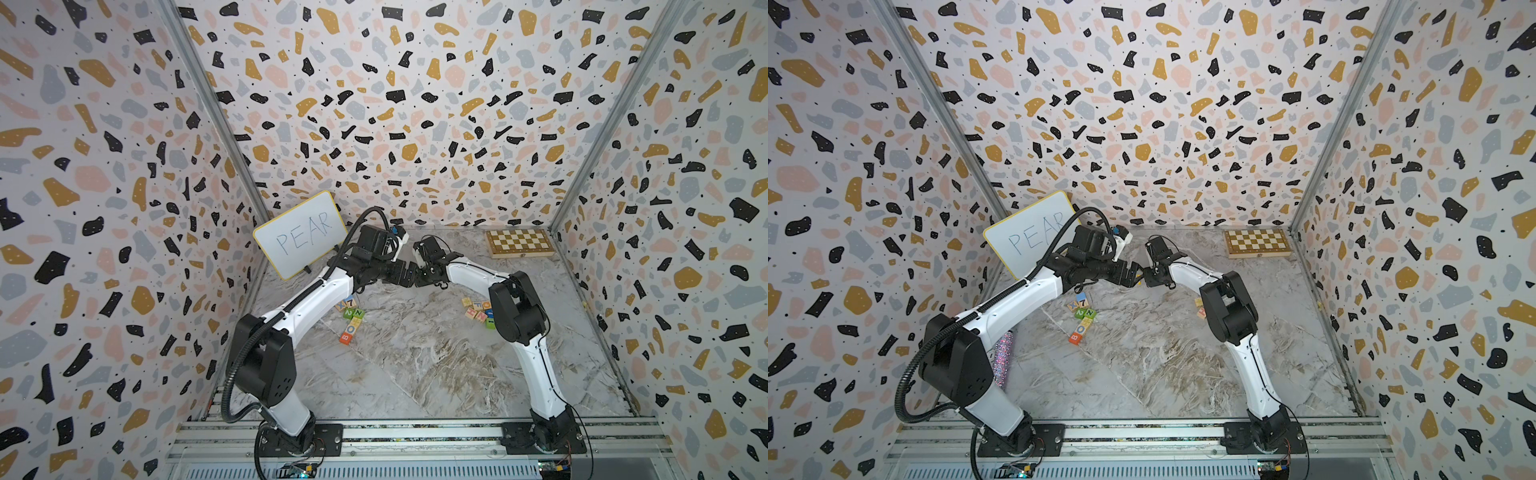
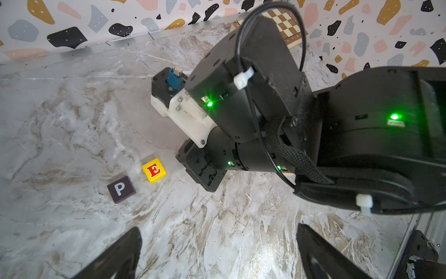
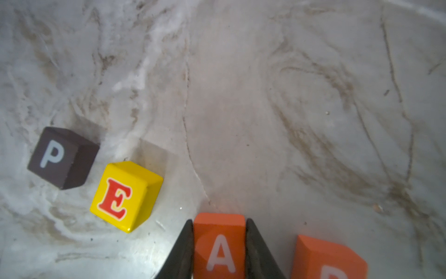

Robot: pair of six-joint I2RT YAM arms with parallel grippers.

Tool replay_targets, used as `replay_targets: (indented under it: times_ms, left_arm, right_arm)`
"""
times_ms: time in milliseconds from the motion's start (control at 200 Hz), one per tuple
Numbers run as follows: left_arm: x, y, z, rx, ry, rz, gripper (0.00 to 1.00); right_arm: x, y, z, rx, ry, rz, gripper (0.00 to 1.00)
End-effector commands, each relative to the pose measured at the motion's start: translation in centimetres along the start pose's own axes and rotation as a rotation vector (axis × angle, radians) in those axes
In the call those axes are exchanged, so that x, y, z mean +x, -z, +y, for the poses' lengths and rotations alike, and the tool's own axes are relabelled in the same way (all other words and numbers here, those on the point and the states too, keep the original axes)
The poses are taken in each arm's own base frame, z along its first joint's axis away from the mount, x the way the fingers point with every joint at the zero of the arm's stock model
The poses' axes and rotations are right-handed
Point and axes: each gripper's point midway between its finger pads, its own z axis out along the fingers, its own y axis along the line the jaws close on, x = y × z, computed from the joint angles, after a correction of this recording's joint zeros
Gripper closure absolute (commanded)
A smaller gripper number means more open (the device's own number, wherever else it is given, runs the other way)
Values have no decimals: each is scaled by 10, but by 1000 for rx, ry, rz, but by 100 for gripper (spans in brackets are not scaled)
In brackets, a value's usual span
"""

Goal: Spell the uppercase word “pear” with letter blocks
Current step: Adjust the letter block at the center of the board.

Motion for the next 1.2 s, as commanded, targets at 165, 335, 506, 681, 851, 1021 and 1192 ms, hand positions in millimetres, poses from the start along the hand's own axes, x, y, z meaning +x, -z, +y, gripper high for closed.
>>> replay_targets:
  times_ms: [165,335,506,681,851,1021,1192]
  left_arm:
    - [3,-6,-2,10,-8,3,1]
    - [3,-6,-1,9,-9,5,1]
    - [5,-9,-1,10,-4,11,1]
    - [6,-10,0,8,-4,14,1]
    - [7,-13,1,7,-2,17,1]
    - [3,-12,1,7,-1,9,1]
    - [-1,-8,0,2,4,2,1]
  right_arm:
    - [0,4,-1,42,-82,13,74]
    - [2,5,0,45,-118,17,74]
    - [4,2,2,35,-141,24,72]
    - [2,3,1,30,-189,23,67]
    - [-2,9,7,0,-203,15,58]
    - [-15,24,9,-11,-199,-24,52]
    - [-31,48,13,-21,-178,-72,48]
